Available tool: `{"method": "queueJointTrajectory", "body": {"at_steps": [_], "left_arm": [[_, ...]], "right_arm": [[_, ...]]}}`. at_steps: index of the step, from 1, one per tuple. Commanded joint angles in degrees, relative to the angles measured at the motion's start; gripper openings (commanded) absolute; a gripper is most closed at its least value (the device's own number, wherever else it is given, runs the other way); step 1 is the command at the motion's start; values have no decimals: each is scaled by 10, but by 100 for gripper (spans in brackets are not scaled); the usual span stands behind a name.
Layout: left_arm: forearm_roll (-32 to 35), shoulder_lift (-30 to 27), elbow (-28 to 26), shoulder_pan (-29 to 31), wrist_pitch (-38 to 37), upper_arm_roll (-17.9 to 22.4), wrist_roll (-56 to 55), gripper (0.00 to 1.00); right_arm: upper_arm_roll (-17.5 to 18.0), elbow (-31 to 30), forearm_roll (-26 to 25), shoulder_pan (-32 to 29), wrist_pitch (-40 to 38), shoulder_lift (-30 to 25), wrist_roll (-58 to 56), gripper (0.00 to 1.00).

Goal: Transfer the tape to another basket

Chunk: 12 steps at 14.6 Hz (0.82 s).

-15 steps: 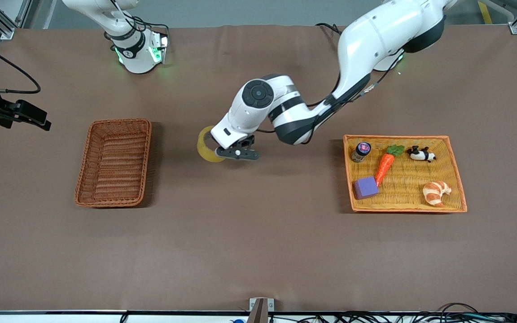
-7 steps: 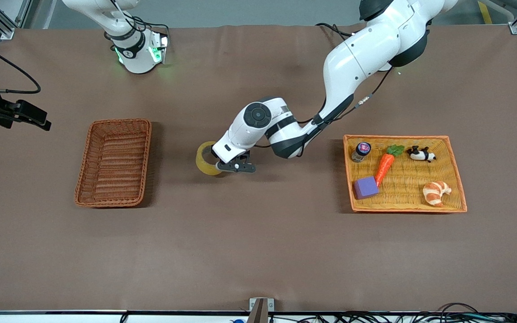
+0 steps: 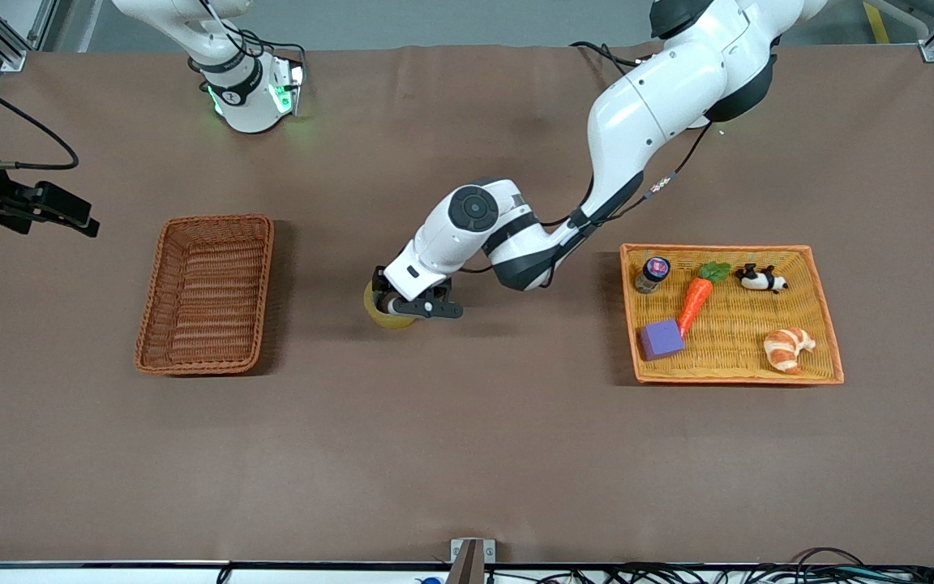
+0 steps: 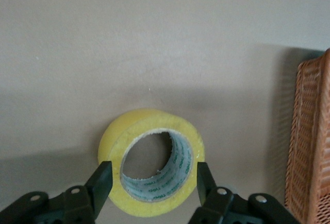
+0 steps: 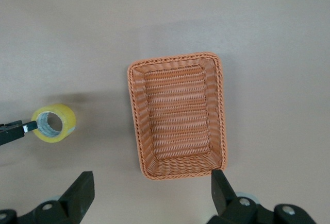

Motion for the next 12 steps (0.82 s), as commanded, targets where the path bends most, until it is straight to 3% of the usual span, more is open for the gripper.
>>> {"method": "queueJointTrajectory", "body": {"at_steps": [1,3,7,12], "left_arm": [[-36,-55,-21,17,-89,-1,-6,96],[-36,-109,-20,18,-233,4,18,100],[-38,-212,-23,50,-395,20,139,100],[-44,-393,-169,154,-417,18,307,100]], "right_arm": [[1,-3,18,19,16,9,6,100],[0,-21,15,66,42,17,13,100],[0,-52,14,136,111,68,30,100],[0,-175,14,240,302,106,98,100]]}}
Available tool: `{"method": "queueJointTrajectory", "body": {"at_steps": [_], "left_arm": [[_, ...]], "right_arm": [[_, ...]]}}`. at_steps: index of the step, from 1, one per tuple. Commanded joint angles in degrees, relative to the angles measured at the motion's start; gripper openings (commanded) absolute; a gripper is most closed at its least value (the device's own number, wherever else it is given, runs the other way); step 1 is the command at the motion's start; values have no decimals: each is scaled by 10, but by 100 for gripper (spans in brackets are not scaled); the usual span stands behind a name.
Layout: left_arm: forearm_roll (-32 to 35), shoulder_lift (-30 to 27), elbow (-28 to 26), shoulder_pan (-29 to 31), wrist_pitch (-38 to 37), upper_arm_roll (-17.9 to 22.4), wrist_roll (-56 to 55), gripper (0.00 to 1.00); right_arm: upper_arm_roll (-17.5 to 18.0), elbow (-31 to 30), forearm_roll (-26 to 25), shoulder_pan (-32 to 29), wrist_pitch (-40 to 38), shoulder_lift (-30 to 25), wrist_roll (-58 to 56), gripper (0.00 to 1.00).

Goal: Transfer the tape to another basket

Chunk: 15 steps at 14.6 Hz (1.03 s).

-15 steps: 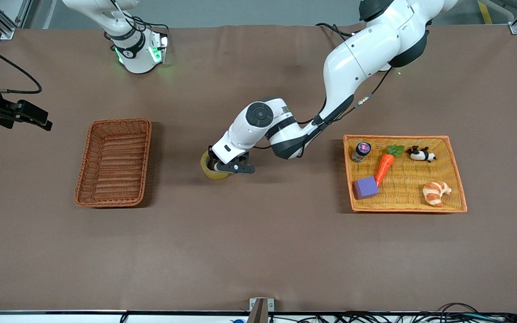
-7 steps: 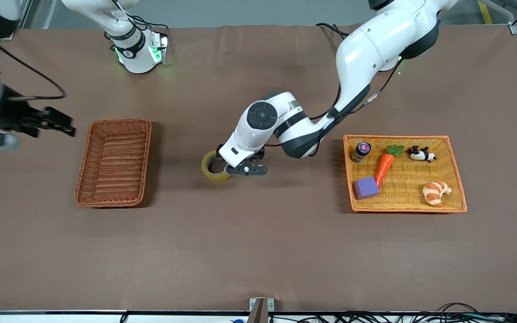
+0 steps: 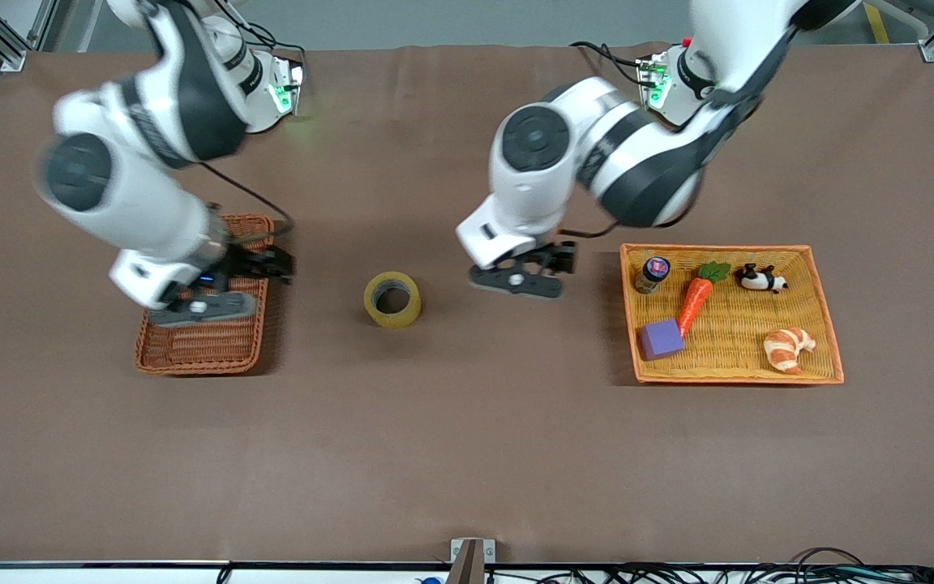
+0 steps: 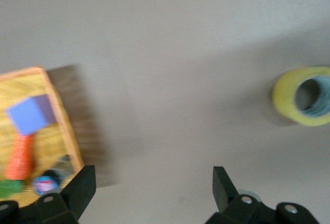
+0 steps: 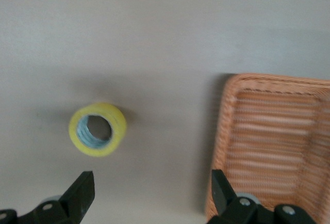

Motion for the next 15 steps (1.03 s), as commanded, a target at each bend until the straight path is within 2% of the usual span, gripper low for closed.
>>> {"method": "queueJointTrajectory", "body": {"at_steps": [1,2,4,7,9,12,15], "left_arm": [[-14,-130,-128,45,9,8,47,100],[-30,-152,-147,63,7,9,43,100],[-120,-202,-170,112,5,29,44,100],[-181,-270,-188,109,5,132,85,100],[-220,-298,-194,109,5,195,148,100],[-240,-379,-258,108,8,252,224,100],[-255,-408,-267,81,0,313,262,100]], "right_arm": [[-5,-73,3,54,102,12,34,100],[-5,-76,3,67,127,31,45,100],[-7,-76,1,93,169,72,57,100],[-7,-99,-6,98,238,99,59,100],[-7,-142,-20,108,290,99,60,100],[-7,-196,-25,118,365,100,57,100],[-7,-198,-44,118,370,106,59,100]]}}
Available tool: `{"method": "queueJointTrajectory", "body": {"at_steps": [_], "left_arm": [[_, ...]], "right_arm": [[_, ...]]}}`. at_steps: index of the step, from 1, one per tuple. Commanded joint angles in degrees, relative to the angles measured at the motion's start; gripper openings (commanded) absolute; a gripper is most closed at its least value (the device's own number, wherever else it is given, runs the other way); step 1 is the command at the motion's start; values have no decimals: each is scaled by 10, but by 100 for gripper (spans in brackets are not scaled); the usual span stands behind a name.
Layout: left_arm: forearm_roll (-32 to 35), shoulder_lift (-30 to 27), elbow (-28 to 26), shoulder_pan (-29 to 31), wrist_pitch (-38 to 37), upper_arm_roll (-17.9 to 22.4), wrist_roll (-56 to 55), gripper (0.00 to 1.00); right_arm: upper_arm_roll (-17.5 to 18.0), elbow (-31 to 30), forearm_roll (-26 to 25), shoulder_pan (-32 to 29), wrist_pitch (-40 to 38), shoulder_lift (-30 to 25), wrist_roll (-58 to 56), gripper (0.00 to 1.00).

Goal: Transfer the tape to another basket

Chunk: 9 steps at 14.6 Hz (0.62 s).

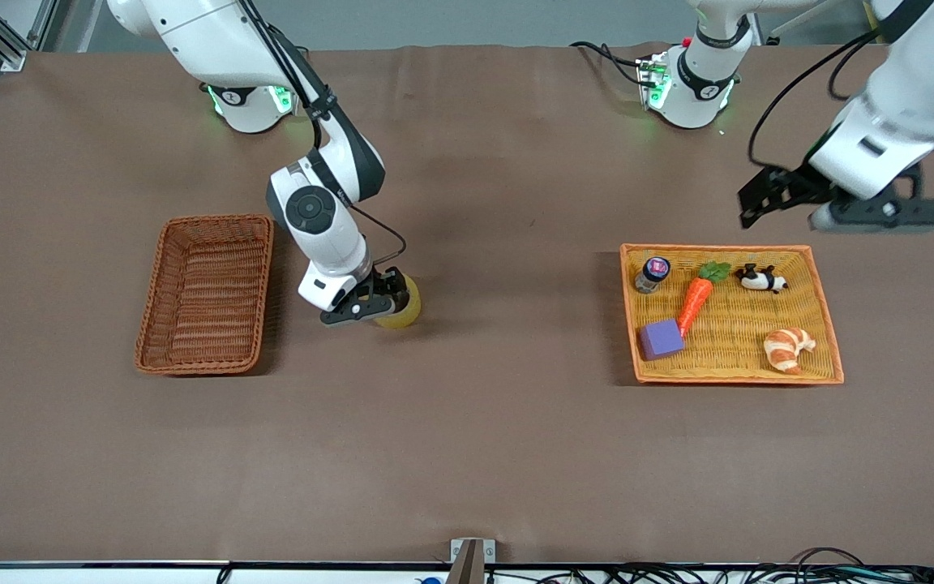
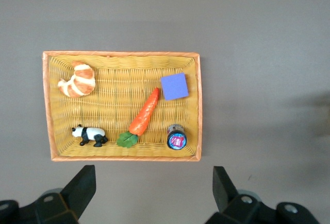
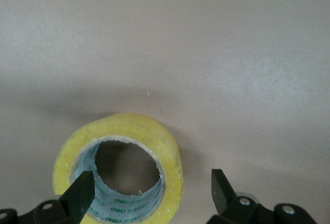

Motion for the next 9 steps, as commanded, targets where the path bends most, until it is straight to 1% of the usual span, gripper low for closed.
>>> {"method": "queueJointTrajectory", "body": {"at_steps": [1,2,4,5,9], "left_arm": [[-11,-38,-25,-43,-7,60,22,100],[-11,-32,-10,-50,-10,72,31,100],[-9,-2,23,-50,-16,73,34,100],[-9,12,36,-48,-19,70,34,100],[-5,32,41,-45,-19,68,34,100]], "right_arm": [[-5,-18,-20,9,9,-9,5,100],[-5,-22,-20,18,8,-8,5,100],[-5,-31,-23,23,9,-8,5,100],[-5,-32,-32,23,14,-6,5,100],[-5,-32,-43,26,27,15,5,100]]}}
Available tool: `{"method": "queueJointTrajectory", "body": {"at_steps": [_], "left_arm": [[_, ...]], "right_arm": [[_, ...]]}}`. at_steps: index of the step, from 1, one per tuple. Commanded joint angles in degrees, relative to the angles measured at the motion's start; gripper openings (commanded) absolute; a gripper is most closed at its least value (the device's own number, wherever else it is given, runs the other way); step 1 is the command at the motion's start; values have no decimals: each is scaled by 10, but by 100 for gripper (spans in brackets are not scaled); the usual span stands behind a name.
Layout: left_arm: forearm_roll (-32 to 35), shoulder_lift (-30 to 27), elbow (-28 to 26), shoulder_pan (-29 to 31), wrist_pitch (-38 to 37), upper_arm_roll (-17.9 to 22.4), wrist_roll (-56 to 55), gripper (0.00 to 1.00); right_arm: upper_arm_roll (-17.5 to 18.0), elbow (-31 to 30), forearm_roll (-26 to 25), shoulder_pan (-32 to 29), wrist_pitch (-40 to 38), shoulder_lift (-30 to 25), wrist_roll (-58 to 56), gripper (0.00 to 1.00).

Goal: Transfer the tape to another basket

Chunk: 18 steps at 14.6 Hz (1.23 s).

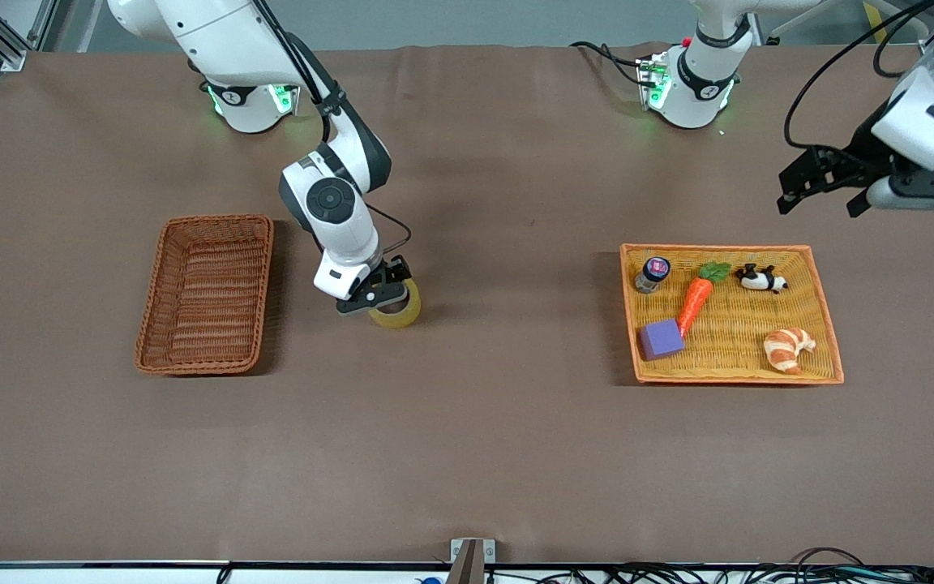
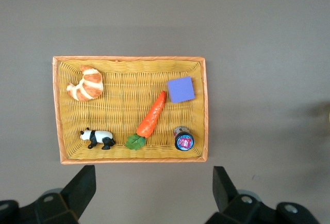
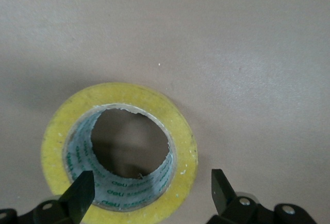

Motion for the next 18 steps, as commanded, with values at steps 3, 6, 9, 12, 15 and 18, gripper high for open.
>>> {"method": "queueJointTrajectory", "body": {"at_steps": [3,6,9,12,15,18], "left_arm": [[2,22,17,1,-10,-1,8,100],[3,31,17,2,-2,1,9,100],[5,46,26,5,0,2,1,100],[43,66,55,3,-1,-1,-2,100],[41,62,54,4,-3,-1,16,100],[36,62,53,3,-3,-2,14,100]], "right_arm": [[-6,-6,-20,6,30,23,5,98],[-7,-6,-20,3,27,28,3,69],[-8,-6,-20,5,29,30,7,20],[-8,-3,-20,6,27,31,41,0],[-10,12,-20,-12,-17,11,41,0],[-10,47,-20,-64,-141,-49,35,0]]}}
